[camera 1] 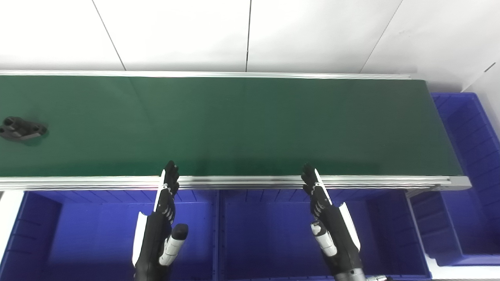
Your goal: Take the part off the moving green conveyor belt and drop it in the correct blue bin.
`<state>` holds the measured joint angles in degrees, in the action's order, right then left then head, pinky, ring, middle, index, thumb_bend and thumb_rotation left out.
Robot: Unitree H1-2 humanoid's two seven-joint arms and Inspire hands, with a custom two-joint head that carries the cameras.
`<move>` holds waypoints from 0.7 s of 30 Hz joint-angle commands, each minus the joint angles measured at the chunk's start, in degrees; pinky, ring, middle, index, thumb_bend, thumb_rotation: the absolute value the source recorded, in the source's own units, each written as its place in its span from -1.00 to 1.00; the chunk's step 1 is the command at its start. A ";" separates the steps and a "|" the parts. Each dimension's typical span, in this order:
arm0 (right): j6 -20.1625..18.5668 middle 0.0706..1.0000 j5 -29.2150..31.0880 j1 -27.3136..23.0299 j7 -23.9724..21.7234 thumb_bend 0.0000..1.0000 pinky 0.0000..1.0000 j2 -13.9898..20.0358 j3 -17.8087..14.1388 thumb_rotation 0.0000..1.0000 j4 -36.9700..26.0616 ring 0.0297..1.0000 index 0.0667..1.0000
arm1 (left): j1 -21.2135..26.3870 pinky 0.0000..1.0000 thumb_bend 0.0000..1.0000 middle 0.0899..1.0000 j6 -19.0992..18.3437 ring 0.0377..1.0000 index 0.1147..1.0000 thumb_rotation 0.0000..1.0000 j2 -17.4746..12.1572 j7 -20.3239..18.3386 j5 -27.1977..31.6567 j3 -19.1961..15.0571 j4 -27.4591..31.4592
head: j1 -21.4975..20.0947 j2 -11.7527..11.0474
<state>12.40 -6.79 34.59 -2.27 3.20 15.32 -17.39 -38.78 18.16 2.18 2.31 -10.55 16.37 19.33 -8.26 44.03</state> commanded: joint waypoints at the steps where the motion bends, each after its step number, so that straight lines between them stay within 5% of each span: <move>1: 1.19 1.00 0.17 0.00 -0.26 1.00 1.00 -0.33 0.11 0.90 -1.24 1.00 1.00 | -0.08 1.00 0.70 1.00 1.98 1.00 1.00 0.89 -0.10 -0.18 0.45 0.16 1.07 | 0.07 0.08; 21: 0.83 1.00 0.27 0.02 -0.34 1.00 1.00 -0.35 0.14 0.90 -1.38 1.00 1.00 | -0.02 1.00 0.69 1.00 1.93 1.00 1.00 0.90 -0.27 -0.29 0.40 0.16 1.21 | -0.15 0.10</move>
<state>12.39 -6.87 34.58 -2.28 3.20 15.32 -17.39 -38.60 18.36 2.10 2.29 -10.58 16.36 19.25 -8.26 44.12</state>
